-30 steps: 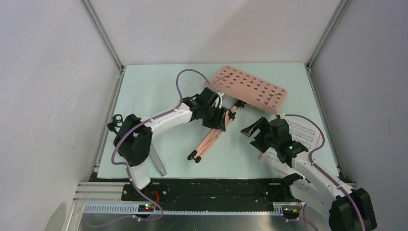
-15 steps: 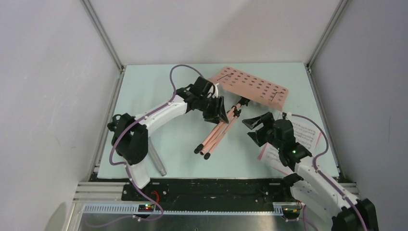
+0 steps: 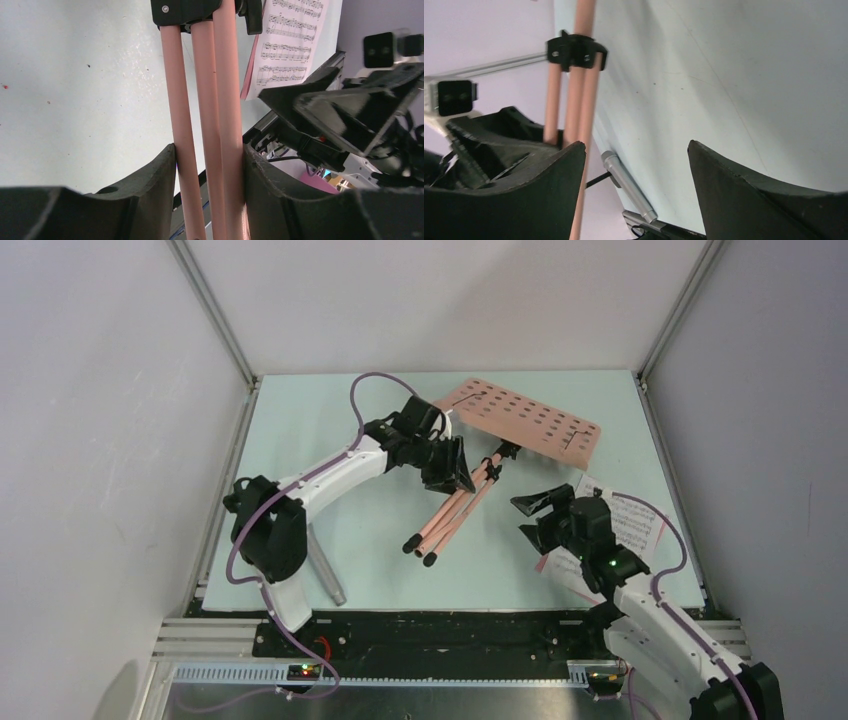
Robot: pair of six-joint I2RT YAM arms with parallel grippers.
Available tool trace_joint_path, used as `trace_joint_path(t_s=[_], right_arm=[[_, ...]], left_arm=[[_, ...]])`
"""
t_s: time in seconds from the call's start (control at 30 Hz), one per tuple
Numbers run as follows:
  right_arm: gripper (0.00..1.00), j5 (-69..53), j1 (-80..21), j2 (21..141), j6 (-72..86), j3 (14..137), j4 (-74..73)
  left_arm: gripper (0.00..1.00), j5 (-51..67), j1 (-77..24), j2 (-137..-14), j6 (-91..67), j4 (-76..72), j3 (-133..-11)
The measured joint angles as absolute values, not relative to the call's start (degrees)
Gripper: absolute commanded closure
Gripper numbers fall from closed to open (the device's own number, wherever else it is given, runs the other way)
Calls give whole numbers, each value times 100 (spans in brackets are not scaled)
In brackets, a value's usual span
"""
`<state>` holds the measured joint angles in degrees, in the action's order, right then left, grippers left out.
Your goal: Set up the instrument practice props
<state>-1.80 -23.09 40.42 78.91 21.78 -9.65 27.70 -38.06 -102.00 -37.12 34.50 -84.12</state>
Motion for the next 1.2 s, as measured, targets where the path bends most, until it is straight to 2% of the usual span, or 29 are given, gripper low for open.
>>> trace_joint_path(t_s=[0.2, 0.27, 0.63, 0.87, 0.93, 0.97, 1.2], right_arm=[[3, -244, -2565, 5004, 7931, 1957, 73], [1, -301, -2646, 5347, 7885, 1959, 587], [1, -705, -2707, 6595, 8088, 2488, 2567], [0, -1144, -2672, 7463, 8659, 2770, 2705], [4, -1205, -2672, 7500, 8748, 2801, 2681], [10, -1245, -2659, 7526, 8792, 2838, 2661], [32, -1509, -2576, 7889, 9059, 3444, 2206]], left_arm=[[100, 2783, -3806, -10200, -3758, 3454, -8444], [100, 2783, -3806, -10197, -3758, 3459, -8444], [100, 2783, -3806, -10197, -3819, 3459, -8444], [100, 2786, -3806, -10195, -3854, 3459, -8444], [100, 2783, -3806, -10193, -3857, 3459, -8444], [100, 2783, -3806, -10193, -3857, 3459, -8444], [100, 2790, -3787, -10123, -3841, 3459, -8444]])
